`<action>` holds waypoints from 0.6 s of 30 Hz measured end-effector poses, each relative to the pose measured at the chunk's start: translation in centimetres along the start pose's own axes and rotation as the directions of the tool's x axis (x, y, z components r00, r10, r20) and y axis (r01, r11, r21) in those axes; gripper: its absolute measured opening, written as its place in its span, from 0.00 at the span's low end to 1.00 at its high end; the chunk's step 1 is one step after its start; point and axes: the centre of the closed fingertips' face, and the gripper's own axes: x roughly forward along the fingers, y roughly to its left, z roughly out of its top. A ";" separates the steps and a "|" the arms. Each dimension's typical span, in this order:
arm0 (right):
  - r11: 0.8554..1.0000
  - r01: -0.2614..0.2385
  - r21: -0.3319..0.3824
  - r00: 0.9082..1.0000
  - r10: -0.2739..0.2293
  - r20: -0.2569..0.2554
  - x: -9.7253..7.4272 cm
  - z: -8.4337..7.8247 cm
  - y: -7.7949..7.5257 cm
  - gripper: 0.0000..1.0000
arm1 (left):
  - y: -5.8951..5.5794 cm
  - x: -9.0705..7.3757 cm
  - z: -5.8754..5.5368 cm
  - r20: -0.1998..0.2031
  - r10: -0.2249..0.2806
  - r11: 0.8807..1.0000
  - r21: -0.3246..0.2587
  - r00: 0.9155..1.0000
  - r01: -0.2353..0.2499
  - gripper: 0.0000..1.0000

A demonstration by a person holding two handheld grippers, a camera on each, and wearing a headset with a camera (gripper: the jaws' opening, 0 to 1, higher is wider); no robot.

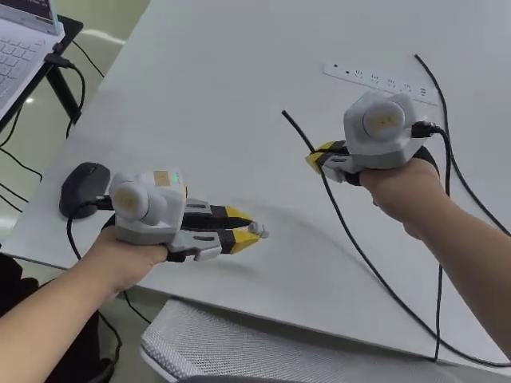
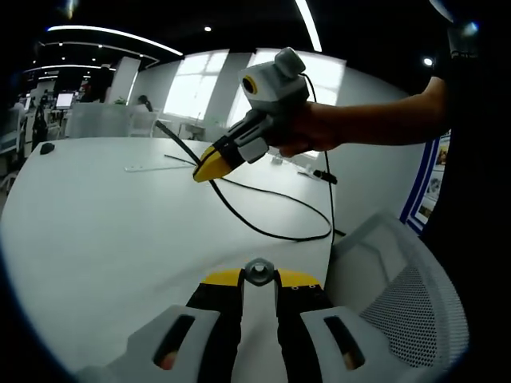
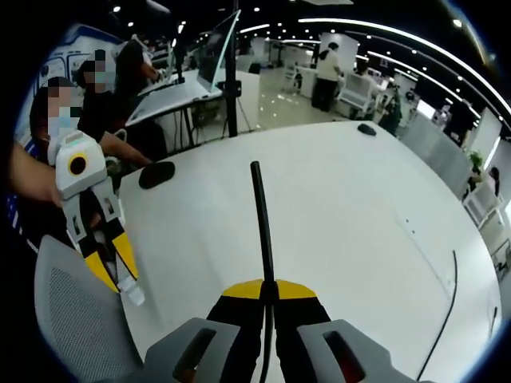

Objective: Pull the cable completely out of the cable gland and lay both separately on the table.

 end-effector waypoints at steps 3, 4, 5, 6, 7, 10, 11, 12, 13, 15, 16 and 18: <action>1.000 -0.018 -0.021 1.000 0.018 -0.018 1.4 -0.1 0.6 0.00 | 0.5 -0.1 -0.6 -0.001 0.007 1.000 -0.001 1.000 -0.007 0.15; 0.999 -0.028 -0.032 0.999 0.028 -0.020 2.0 -0.1 0.8 0.00 | 0.7 -0.1 -0.8 -0.001 0.008 1.000 -0.002 1.000 -0.008 0.15; 0.998 -0.039 -0.041 0.999 0.038 -0.023 2.3 -0.1 1.0 0.00 | 0.9 -0.1 -1.1 -0.002 0.011 1.000 -0.003 1.000 -0.011 0.15; 0.998 -0.043 -0.047 0.999 0.042 -0.030 2.8 -0.2 1.0 0.00 | 1.1 -0.1 -1.3 -0.002 0.014 1.000 0.002 1.000 -0.014 0.15; 0.998 -0.049 -0.048 0.998 0.047 -0.031 3.1 -0.2 1.1 0.00 | 1.3 -0.1 -1.6 -0.005 0.017 1.000 0.008 1.000 -0.017 0.15; 0.994 -0.079 -0.068 0.996 0.077 -0.037 4.3 -0.2 1.8 0.00 | 2.0 0.0 -2.8 -0.017 0.029 1.000 0.013 0.999 -0.029 0.15; 0.994 -0.085 -0.076 0.996 0.082 -0.044 4.6 -0.3 1.9 0.00 | 2.2 0.0 -2.9 -0.016 0.033 0.999 0.012 0.999 -0.033 0.15; 0.993 -0.091 -0.081 0.995 0.087 -0.049 4.9 -0.4 2.0 0.00 | 2.5 0.0 -3.2 -0.015 0.040 0.999 0.009 0.999 -0.040 0.15; 0.990 -0.104 -0.091 0.994 0.100 -0.055 5.4 -0.5 2.2 0.00 | 2.7 -0.1 -3.4 -0.017 0.044 0.999 0.004 0.999 -0.044 0.15; 0.988 -0.117 -0.096 0.991 0.111 -0.070 6.1 -0.9 2.4 0.00 | 3.1 -0.1 -3.8 -0.018 0.053 0.999 0.000 0.998 -0.053 0.15; 0.987 -0.129 -0.098 0.990 0.122 -0.076 6.6 -1.0 2.7 0.00 | 3.4 -0.2 -3.9 -0.014 0.058 0.998 -0.006 0.998 -0.058 0.15; 0.982 -0.149 -0.112 0.986 0.139 -0.092 7.3 -1.4 3.1 0.00 | 3.6 -0.1 -4.2 -0.018 0.063 0.998 -0.012 0.998 -0.063 0.15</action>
